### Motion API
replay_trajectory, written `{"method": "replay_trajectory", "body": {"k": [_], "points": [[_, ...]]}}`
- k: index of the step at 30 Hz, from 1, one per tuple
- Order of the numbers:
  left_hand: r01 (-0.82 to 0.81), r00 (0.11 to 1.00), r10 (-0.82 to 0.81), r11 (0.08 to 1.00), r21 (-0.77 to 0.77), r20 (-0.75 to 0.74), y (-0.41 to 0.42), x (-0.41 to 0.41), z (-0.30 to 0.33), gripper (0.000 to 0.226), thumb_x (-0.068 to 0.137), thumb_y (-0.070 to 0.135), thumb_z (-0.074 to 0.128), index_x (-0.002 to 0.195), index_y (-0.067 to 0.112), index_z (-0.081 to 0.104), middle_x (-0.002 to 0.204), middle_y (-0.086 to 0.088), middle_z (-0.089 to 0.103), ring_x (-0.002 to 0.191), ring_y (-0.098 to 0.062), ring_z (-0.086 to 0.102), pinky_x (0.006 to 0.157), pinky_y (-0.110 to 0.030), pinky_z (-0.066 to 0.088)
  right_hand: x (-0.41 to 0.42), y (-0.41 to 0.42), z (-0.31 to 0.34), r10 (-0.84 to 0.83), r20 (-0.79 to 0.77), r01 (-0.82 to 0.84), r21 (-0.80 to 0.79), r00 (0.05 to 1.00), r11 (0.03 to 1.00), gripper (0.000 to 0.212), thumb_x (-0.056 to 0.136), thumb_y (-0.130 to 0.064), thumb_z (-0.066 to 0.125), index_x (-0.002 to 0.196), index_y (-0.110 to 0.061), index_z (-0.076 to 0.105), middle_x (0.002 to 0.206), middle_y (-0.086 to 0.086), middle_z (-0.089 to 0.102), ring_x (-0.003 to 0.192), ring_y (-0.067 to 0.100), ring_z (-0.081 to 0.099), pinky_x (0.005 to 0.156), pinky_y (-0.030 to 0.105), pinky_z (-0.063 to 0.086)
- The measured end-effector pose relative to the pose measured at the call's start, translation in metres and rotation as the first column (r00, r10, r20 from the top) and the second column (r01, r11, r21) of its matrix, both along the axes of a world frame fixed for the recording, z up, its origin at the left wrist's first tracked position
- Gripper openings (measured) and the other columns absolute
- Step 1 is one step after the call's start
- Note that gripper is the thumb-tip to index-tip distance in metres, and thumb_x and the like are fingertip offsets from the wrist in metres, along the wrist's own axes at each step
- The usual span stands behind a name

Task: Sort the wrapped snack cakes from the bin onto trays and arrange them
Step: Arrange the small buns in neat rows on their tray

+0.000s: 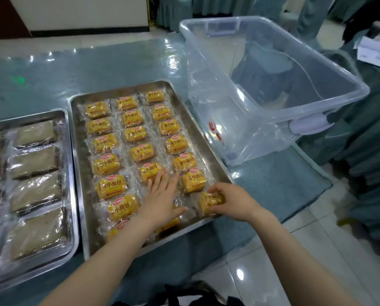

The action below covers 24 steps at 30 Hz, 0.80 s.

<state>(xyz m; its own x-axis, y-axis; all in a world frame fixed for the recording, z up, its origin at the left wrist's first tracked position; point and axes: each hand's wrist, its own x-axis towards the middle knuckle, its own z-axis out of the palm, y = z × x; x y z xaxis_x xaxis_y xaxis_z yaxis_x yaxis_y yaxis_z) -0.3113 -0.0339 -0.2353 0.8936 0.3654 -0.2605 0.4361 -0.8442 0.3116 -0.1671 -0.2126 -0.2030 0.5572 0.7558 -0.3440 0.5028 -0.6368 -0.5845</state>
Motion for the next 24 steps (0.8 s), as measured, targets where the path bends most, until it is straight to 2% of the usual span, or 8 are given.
{"method": "replay_trajectory", "body": {"k": [2,4,6,7,10,13,20,24], "points": [[-0.004,1.000,0.004,1.000,0.015,0.025,-0.002,-0.001,-0.001,0.101,0.077,0.066,0.049,0.136,0.037,-0.028,0.148,-0.001,-0.030,0.136,-0.023,-0.029,0.108,-0.043,-0.016,0.002,0.001,0.002,0.049,0.029,-0.050,0.029,0.998,0.998,0.043,0.074,-0.019,0.076,0.111,-0.035,0.060,0.102,-0.017,0.056,0.095,0.004,0.056,0.069,0.003,0.037],[-0.031,0.999,0.031,0.999,0.020,0.017,-0.002,-0.005,-0.006,0.096,0.081,0.065,0.047,0.135,0.038,-0.027,0.149,-0.001,-0.028,0.136,-0.024,-0.028,0.109,-0.043,-0.015,0.001,0.002,0.002,0.110,0.070,-0.115,0.068,0.991,0.991,0.050,0.075,-0.014,0.072,0.120,-0.033,0.057,0.120,-0.012,0.053,0.115,0.008,0.049,0.088,0.007,0.036],[-0.057,0.998,0.057,0.998,0.004,-0.021,0.000,-0.009,-0.013,0.092,0.084,0.063,0.045,0.134,0.039,-0.029,0.149,-0.002,-0.031,0.135,-0.025,-0.031,0.108,-0.042,-0.015,-0.005,0.001,0.000,0.148,0.036,-0.150,0.069,0.988,0.986,0.067,0.078,-0.029,0.073,0.138,-0.035,0.043,0.146,-0.008,0.038,0.137,0.010,0.030,0.110,0.024,0.028],[-0.053,0.997,0.052,0.999,-0.008,-0.050,0.001,-0.011,-0.016,0.091,0.085,0.064,0.042,0.133,0.038,-0.030,0.148,-0.002,-0.033,0.134,-0.025,-0.034,0.107,-0.042,-0.017,-0.009,0.000,-0.003,0.150,0.032,-0.151,0.048,0.988,0.987,0.075,0.080,-0.040,0.069,0.145,-0.037,0.031,0.155,-0.008,0.026,0.143,0.010,0.018,0.114,0.030,0.020],[-0.003,0.993,-0.003,0.998,-0.057,-0.116,0.005,-0.012,-0.021,0.083,0.088,0.064,0.033,0.134,0.038,-0.031,0.145,-0.003,-0.039,0.131,-0.024,-0.039,0.104,-0.043,-0.021,-0.019,0.003,-0.014,0.139,0.176,-0.137,-0.025,0.974,0.990,0.071,0.094,-0.052,0.046,0.152,-0.037,0.007,0.161,-0.009,0.002,0.144,0.006,-0.007,0.117,0.039,0.006],[0.022,0.994,-0.031,0.996,-0.089,-0.100,0.006,-0.012,-0.020,0.074,0.092,0.060,0.026,0.138,0.039,-0.028,0.146,-0.002,-0.038,0.132,-0.022,-0.037,0.105,-0.042,-0.020,-0.025,0.019,-0.021,0.192,0.299,-0.179,-0.071,0.935,0.981,0.065,0.099,-0.046,0.035,0.152,-0.033,-0.001,0.160,-0.006,-0.007,0.143,0.008,-0.013,0.117,0.039,0.000],[0.155,0.977,-0.150,0.988,0.018,-0.148,-0.003,-0.019,-0.018,0.075,0.092,0.062,0.027,0.137,0.039,-0.029,0.143,-0.005,-0.042,0.130,-0.025,-0.040,0.108,-0.045,-0.022,-0.025,0.032,-0.036,0.320,0.270,-0.239,-0.293,0.908,0.926,0.083,0.093,-0.060,0.035,0.144,-0.037,-0.027,0.152,0.000,-0.034,0.139,0.022,-0.029,0.113,0.046,-0.011],[0.161,0.976,-0.157,0.987,0.012,-0.153,-0.003,-0.017,-0.016,0.075,0.091,0.063,0.028,0.137,0.040,-0.027,0.143,-0.004,-0.042,0.130,-0.025,-0.041,0.104,-0.044,-0.025,-0.018,0.031,-0.036,0.450,0.297,-0.352,-0.329,0.842,0.876,0.081,0.092,-0.065,0.028,0.143,-0.038,-0.029,0.150,0.001,-0.037,0.138,0.025,-0.033,0.112,0.047,-0.013]]}}
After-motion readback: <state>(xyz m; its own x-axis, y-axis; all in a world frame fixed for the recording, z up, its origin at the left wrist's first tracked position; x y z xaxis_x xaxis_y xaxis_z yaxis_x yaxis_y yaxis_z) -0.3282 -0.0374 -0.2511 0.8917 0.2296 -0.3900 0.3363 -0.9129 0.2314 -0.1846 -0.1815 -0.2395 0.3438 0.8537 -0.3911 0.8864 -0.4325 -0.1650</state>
